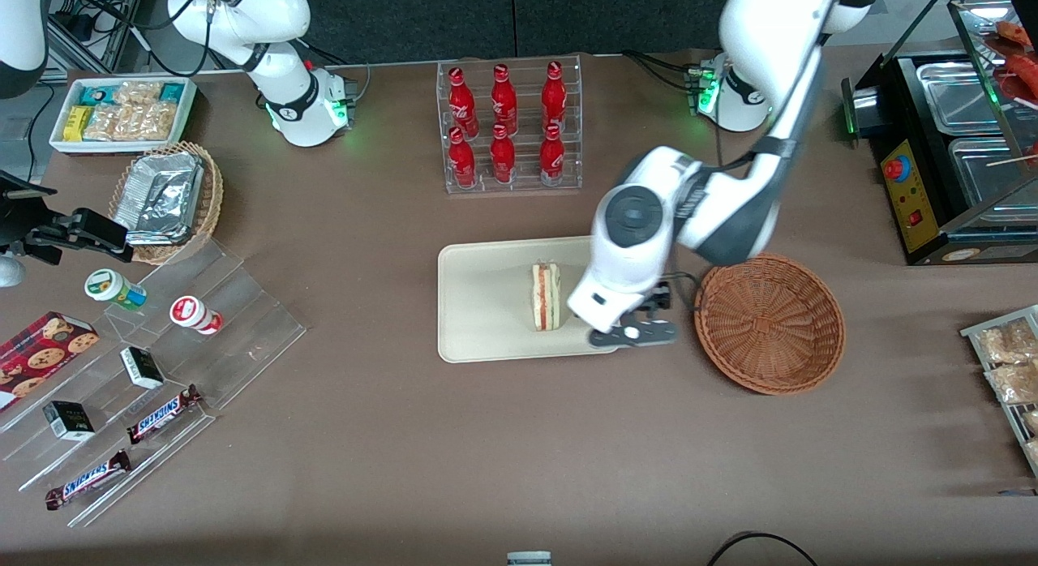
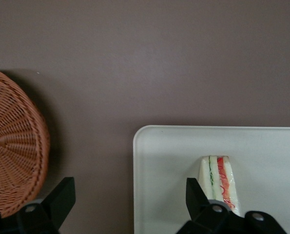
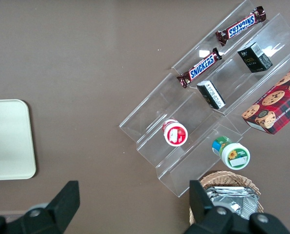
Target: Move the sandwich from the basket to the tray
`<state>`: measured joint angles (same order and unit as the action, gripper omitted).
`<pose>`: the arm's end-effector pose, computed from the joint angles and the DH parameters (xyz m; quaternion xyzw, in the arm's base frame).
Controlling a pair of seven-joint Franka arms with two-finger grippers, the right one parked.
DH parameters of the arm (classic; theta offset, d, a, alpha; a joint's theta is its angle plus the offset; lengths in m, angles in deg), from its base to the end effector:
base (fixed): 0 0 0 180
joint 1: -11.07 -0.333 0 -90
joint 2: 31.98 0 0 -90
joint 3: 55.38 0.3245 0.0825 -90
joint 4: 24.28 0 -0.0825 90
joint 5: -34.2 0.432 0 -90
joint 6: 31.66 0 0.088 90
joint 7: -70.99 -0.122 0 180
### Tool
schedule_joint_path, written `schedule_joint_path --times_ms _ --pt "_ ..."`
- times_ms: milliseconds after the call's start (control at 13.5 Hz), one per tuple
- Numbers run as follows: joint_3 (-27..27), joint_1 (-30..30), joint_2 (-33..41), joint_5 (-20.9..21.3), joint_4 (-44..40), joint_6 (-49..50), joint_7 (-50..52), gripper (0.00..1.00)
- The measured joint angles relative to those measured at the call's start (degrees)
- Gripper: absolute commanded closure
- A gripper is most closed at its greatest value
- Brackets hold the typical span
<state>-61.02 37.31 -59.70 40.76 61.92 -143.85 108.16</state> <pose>0.6353 -0.3732 0.3590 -0.9990 -0.0291 -0.0056 0.0323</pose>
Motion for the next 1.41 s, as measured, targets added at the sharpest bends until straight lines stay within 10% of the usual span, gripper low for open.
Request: schedule_joint_path --times_ms 1407 --pt "-2.6 -27.6 22.2 -7.4 4.0 25.2 -27.8 0.00"
